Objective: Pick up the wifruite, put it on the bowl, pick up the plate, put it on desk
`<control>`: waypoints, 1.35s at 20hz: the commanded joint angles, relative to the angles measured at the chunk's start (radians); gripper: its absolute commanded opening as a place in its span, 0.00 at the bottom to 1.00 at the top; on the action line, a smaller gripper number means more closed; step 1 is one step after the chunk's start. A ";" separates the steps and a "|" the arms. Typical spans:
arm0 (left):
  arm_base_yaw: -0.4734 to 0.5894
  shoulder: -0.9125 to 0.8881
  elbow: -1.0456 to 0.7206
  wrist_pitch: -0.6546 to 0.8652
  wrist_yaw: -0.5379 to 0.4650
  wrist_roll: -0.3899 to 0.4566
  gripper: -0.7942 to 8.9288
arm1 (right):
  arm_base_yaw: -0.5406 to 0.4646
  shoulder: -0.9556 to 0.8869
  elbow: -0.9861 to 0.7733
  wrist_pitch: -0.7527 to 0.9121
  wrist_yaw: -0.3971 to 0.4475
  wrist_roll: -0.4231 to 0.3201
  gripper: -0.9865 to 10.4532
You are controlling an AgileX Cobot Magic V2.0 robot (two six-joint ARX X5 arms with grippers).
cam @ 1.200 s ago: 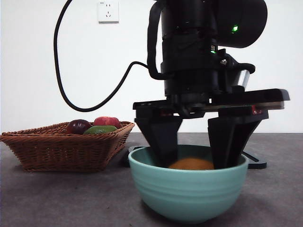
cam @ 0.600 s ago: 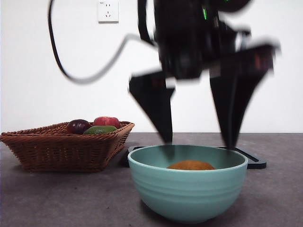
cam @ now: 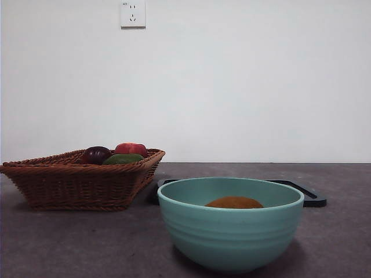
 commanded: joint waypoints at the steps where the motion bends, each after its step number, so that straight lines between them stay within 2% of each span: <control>1: -0.009 -0.066 0.017 -0.010 -0.006 0.015 0.72 | 0.005 0.001 0.018 0.012 0.003 -0.008 0.66; 6: -0.008 -0.286 -0.115 0.045 -0.006 0.009 0.72 | 0.005 0.001 0.018 0.014 0.006 -0.008 0.66; 14: -0.008 -0.753 -0.549 0.302 -0.006 -0.020 0.72 | 0.005 0.002 0.018 0.016 0.006 -0.009 0.66; 17: -0.008 -0.922 -0.660 0.366 -0.006 -0.080 0.72 | 0.005 0.002 0.018 0.016 0.006 -0.008 0.66; 21: -0.008 -1.016 -0.684 0.367 -0.006 -0.083 0.72 | 0.005 0.002 0.018 0.032 0.006 -0.008 0.66; 27: -0.008 -1.025 -0.682 0.373 -0.005 -0.081 0.72 | 0.005 0.017 0.018 0.076 0.031 0.059 0.66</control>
